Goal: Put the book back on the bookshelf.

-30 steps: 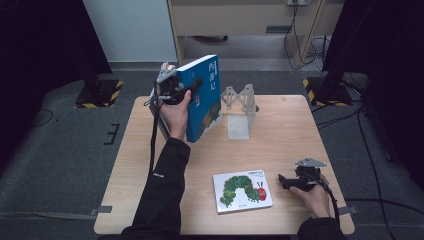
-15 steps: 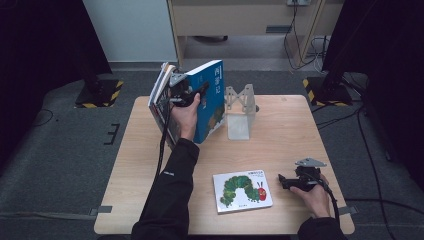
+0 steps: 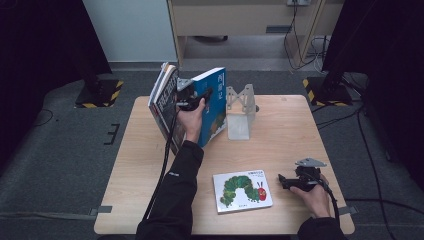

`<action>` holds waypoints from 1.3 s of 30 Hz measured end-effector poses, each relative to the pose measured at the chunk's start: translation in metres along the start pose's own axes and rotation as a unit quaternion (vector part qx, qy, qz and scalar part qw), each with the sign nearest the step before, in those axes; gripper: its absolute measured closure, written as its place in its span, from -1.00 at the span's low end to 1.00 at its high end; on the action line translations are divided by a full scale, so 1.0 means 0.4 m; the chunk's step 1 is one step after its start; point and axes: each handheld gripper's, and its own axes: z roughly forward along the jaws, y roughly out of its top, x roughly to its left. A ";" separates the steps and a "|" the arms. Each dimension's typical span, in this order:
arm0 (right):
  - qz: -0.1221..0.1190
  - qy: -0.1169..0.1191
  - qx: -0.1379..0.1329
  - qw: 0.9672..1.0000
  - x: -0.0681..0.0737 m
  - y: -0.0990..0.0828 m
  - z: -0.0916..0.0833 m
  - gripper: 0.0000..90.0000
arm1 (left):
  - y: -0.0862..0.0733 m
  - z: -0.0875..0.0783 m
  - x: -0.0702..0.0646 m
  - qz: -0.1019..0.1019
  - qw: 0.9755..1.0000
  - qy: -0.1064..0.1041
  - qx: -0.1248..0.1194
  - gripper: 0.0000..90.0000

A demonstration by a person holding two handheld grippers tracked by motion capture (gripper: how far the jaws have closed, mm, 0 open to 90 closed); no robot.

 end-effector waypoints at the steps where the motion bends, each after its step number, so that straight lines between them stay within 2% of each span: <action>1: 0.000 0.000 0.000 1.000 0.000 0.000 0.000 -0.92 | -0.002 0.002 0.001 0.000 1.000 -0.001 0.002 0.34; 4: 0.000 0.000 0.000 1.000 0.000 0.000 0.000 -0.92 | -0.012 0.008 0.005 -0.002 1.000 0.003 0.010 0.34; 6: 0.000 0.000 0.000 1.000 0.000 0.000 0.000 -0.92 | -0.016 0.008 0.005 0.002 1.000 0.005 0.007 0.33; 9: 0.001 -0.001 0.000 1.000 0.000 0.000 0.000 -0.92 | -0.020 0.003 0.008 -0.004 1.000 0.002 0.004 0.33; 17: 0.001 -0.001 -0.001 1.000 0.001 0.000 0.000 -0.92 | -0.039 -0.022 -0.013 0.028 0.999 0.011 0.013 0.31; 28: 0.001 -0.001 -0.001 1.000 0.001 0.000 0.000 -0.92 | -0.065 -0.070 -0.029 0.050 0.998 0.018 0.026 0.30; 36: 0.001 -0.001 0.000 1.000 0.001 0.000 0.000 -0.92 | -0.097 -0.116 -0.027 0.057 0.998 0.026 0.028 0.30; 39: 0.001 -0.001 -0.001 1.000 0.001 0.000 0.000 -0.92 | -0.109 -0.128 -0.027 0.063 0.998 0.022 0.024 0.30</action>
